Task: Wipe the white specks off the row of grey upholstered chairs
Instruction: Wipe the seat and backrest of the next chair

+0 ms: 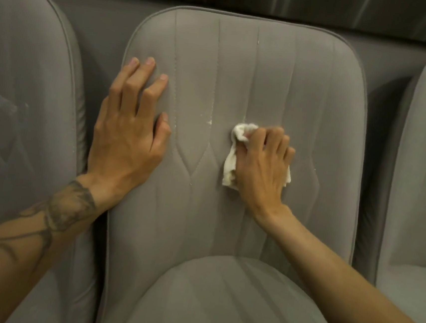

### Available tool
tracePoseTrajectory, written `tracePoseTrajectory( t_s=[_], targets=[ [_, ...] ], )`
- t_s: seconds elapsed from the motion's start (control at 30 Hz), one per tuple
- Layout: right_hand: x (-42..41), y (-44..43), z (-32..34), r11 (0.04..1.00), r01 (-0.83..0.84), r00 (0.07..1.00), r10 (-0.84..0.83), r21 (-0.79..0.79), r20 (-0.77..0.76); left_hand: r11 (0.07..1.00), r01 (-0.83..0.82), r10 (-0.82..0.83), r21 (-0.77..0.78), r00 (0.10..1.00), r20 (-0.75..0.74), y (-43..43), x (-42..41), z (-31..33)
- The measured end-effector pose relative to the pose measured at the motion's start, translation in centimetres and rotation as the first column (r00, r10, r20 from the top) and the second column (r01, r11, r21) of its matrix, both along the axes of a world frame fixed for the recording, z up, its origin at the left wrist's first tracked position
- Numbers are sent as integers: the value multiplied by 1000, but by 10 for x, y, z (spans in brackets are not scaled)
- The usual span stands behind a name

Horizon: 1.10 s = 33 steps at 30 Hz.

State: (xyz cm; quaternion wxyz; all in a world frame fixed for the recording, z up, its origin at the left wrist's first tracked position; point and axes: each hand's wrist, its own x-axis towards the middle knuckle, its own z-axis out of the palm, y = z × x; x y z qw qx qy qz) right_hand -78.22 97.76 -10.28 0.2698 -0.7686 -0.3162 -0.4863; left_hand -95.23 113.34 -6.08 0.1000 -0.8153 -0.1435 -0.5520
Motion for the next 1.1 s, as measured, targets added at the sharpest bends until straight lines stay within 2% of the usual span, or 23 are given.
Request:
tracePoseTrajectory(
  t_s=[0.07,0.1,0.2,0.27,0.33,0.4,0.47,0.53,0.57,0.6,0.67,0.73,0.77,0.8,0.87,0.97,1.03,1.1],
  targets=[
    [10,-12,2,995,-46,998,50,-92,35,1000,2,-2,-5,1000,-1,-1,0,0],
    [15,-14,12,997,-25,999,28,-78,46,1000,7,-7,-6,1000,-3,-1,0,1],
    [26,2,71,986,52,995,-64,161,72,1000,3,-3,-9,1000,5,-2,-1,1],
    [33,20,116,953,4,998,-23,302,58,1000,4,-4,-6,1000,2,-1,1,0],
    [32,39,144,937,-31,998,8,348,68,1000,9,-9,-8,1000,8,0,2,-1],
    [15,51,129,951,-106,989,69,291,134,1000,11,-11,-13,1000,14,1,2,-1],
    [-8,49,81,963,-266,950,254,49,180,1000,15,-15,-16,1000,12,1,2,-1],
    [-16,32,46,911,-339,908,382,-237,172,1000,23,-23,-17,1000,5,0,2,-1],
    [-10,26,50,891,-352,893,412,-288,183,1000,25,-25,-19,1000,5,0,2,-1],
    [-1,29,64,907,-341,896,393,-248,206,1000,24,-24,-19,1000,7,1,1,-1],
    [15,43,101,974,-224,952,215,18,218,1000,23,-23,-11,1000,12,2,2,0],
    [20,55,126,960,-111,987,75,259,144,1000,20,-20,-13,1000,17,2,3,0],
    [16,59,122,952,-114,987,76,285,143,1000,19,-19,-16,1000,16,2,3,-1],
    [9,61,108,955,-147,980,105,257,170,1000,18,-18,-19,1000,16,2,3,-1],
    [-9,55,63,965,-253,951,234,73,200,1000,21,-20,-22,1000,13,2,2,-1],
    [-17,37,13,922,-348,915,373,-170,152,999,18,-17,-26,1000,10,2,1,-1],
    [-9,36,23,923,-335,912,368,-189,183,1000,16,-16,-26,1000,10,1,2,0],
    [0,43,46,961,-270,935,277,-59,222,1000,13,-13,-23,1000,12,1,2,0]
  ],
)
